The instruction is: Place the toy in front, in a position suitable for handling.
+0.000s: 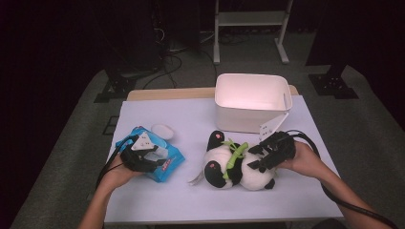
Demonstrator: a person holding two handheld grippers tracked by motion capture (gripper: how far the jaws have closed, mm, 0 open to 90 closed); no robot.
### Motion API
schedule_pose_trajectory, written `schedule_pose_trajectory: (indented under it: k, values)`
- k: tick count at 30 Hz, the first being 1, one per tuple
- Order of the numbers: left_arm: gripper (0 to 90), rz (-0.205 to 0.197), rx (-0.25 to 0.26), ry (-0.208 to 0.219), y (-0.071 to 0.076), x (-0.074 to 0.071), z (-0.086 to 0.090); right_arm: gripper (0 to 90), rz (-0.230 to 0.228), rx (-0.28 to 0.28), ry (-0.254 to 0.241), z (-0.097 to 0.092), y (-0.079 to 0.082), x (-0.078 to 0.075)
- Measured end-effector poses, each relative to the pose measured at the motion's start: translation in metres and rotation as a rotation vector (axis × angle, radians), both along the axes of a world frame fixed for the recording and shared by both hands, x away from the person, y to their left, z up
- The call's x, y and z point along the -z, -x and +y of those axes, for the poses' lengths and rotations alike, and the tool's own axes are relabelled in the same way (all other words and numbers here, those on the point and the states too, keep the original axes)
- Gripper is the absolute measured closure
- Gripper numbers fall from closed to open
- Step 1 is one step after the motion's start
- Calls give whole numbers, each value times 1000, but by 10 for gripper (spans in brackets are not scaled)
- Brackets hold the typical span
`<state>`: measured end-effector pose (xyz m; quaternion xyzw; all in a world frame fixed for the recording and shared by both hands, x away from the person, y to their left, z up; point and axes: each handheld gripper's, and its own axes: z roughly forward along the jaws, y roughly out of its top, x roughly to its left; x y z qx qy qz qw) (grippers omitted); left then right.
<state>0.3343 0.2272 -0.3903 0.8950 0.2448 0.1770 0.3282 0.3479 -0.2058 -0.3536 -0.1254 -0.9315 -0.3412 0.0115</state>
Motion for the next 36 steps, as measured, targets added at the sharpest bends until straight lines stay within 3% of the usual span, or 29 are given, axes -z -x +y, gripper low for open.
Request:
schedule_pose_trajectory:
  k: [9,15,27,31,36]
  values:
    - [549,7,17,-1,-2,-2,0,433,4,0,-4,0,-1,1]
    - [662,38,37,6,-3,-2,-1,429,6,0,-3,0,-1,1]
    - [812,52,42,-29,-2,-6,-5,422,6,0,-7,-1,-2,1]
    - [879,37,51,-73,0,-9,-10,421,8,1,-15,-2,-2,2]
    - [887,41,50,-73,0,-12,-10,419,6,2,-11,-1,-1,2]
